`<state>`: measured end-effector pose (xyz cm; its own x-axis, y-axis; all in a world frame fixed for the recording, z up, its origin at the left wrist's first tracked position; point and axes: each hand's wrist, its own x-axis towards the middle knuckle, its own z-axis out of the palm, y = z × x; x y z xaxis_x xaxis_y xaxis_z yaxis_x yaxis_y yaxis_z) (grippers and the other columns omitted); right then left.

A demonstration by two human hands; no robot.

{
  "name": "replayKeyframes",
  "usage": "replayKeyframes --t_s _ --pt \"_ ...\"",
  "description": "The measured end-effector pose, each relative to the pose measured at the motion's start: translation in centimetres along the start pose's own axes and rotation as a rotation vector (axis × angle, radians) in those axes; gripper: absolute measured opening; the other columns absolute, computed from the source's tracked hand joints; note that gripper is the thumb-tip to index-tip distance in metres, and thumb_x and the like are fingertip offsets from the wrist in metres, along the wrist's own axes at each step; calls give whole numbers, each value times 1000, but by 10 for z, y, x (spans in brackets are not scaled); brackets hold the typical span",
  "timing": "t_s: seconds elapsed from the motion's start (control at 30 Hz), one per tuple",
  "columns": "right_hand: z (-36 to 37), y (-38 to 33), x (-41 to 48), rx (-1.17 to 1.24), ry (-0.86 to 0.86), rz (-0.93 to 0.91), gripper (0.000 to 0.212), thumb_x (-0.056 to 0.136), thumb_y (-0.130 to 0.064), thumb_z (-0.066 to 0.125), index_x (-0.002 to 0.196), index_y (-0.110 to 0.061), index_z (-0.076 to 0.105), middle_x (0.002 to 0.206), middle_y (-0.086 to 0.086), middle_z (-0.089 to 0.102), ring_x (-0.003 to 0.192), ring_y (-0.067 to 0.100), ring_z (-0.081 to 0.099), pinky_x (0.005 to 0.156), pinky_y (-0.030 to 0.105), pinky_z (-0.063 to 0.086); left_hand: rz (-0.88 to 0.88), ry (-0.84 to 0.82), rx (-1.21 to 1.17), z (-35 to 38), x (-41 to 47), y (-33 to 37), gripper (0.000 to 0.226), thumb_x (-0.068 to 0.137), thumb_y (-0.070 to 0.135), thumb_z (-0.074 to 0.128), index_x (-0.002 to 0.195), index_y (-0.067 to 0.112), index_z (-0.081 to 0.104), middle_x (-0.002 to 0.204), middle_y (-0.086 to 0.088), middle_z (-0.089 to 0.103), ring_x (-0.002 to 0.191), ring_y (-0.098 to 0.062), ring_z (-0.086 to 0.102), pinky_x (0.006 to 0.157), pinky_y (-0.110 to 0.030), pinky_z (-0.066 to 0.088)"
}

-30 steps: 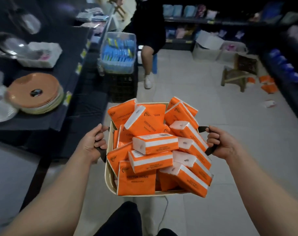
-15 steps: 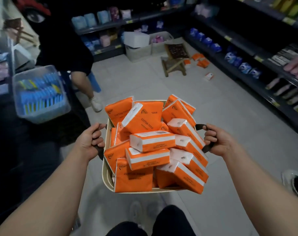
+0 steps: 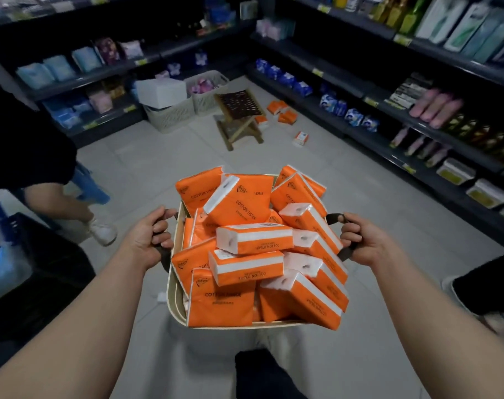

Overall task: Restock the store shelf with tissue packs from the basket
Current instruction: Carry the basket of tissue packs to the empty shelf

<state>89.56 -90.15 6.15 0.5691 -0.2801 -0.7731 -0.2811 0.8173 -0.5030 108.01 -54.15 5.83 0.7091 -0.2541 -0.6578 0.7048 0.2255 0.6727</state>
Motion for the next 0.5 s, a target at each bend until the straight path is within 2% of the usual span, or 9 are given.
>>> replayKeyframes --t_s 0.5 --pt "41 -207 131 62 49 -51 27 97 -29 48 73 -15 53 38 -7 35 30 5 28 33 16 27 -19 -49 71 190 186 92 25 97 33 47 84 16 61 38 10 29 30 -5 22 35 -14 24"
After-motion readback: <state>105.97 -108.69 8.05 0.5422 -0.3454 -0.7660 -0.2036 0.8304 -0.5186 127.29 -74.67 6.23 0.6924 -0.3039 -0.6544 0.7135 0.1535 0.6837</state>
